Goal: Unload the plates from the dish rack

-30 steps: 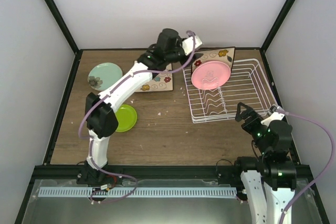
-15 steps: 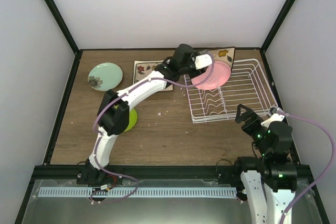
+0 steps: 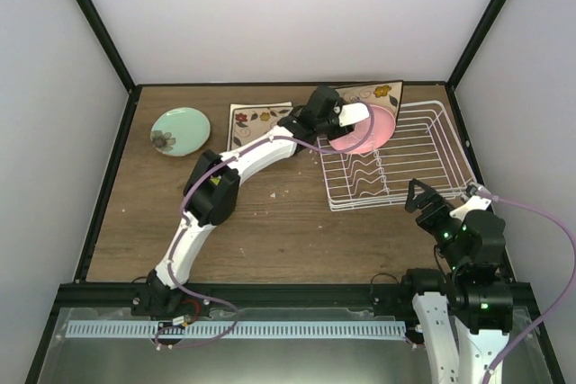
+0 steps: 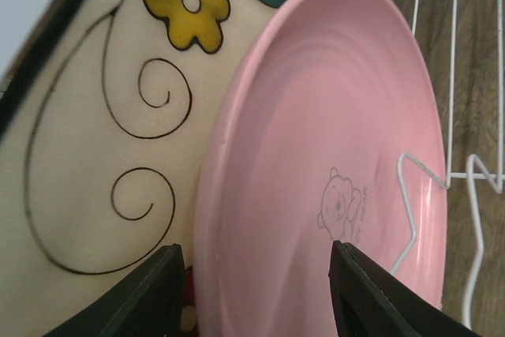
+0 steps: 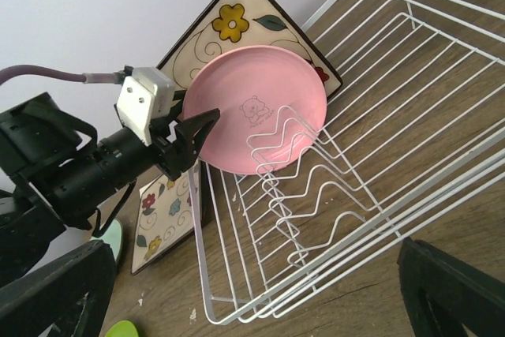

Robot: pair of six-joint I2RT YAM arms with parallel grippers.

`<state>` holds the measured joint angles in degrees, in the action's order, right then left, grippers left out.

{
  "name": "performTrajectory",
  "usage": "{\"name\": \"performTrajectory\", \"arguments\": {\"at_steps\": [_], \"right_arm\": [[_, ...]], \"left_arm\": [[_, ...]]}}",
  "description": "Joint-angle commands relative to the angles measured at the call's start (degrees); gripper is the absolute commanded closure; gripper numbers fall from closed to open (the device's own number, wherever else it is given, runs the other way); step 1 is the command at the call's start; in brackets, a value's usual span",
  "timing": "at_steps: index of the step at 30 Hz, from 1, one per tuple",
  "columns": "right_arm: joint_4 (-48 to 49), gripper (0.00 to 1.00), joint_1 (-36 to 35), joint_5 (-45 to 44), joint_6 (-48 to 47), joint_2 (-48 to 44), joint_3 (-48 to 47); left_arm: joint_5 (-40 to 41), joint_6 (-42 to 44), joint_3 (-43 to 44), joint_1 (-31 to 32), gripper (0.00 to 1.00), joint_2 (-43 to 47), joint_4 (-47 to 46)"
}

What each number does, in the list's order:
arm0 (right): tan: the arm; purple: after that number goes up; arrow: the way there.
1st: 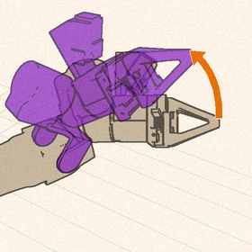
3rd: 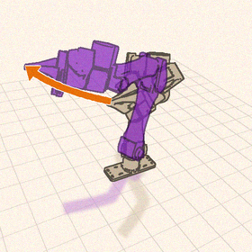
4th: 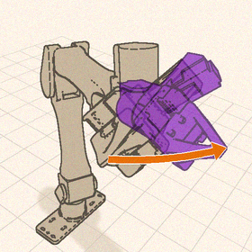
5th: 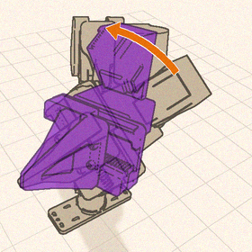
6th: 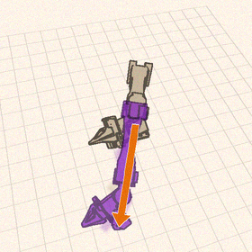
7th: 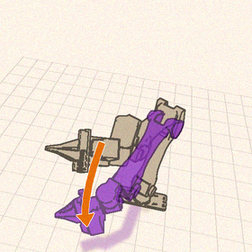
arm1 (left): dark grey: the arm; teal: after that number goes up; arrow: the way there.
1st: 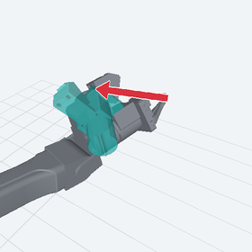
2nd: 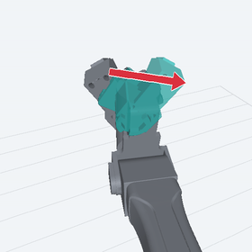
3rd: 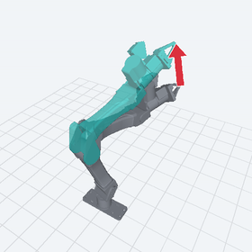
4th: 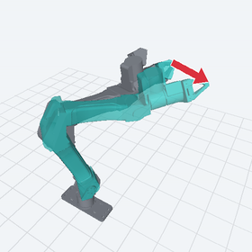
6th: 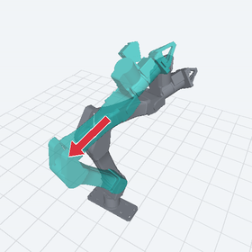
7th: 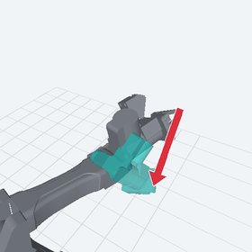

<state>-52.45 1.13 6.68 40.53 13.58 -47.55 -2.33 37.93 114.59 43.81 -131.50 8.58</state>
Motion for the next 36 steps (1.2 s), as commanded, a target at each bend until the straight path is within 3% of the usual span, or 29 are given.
{"name": "performTrajectory", "arguments": {"at_steps": [1,10,13,29,36], "right_arm": [[-2.35,0.00,-0.51,-1.33,-0.98,-0.47,-2.40],[-2.58,0.00,-0.50,-2.28,-1.25,-0.16,-2.90],[-2.58,0.00,-0.51,-2.39,-1.17,-0.23,-2.58],[-0.07,0.00,-0.52,-0.86,-0.05,-0.51,0.60],[0.97,0.00,-0.50,0.18,1.30,-1.07,2.65]], "left_arm": [[1.36,1.09,4.14,0.08,0.50,-3.16,-1.45],[2.32,-0.19,4.29,0.13,0.87,-5.04,-2.68],[2.31,-0.97,4.19,0.13,0.95,-4.24,-2.53],[2.98,-2.49,4.08,0.12,0.96,9.90,-2.85],[2.62,-9.68,4.42,-0.59,0.96,19.66,-2.43]]}}
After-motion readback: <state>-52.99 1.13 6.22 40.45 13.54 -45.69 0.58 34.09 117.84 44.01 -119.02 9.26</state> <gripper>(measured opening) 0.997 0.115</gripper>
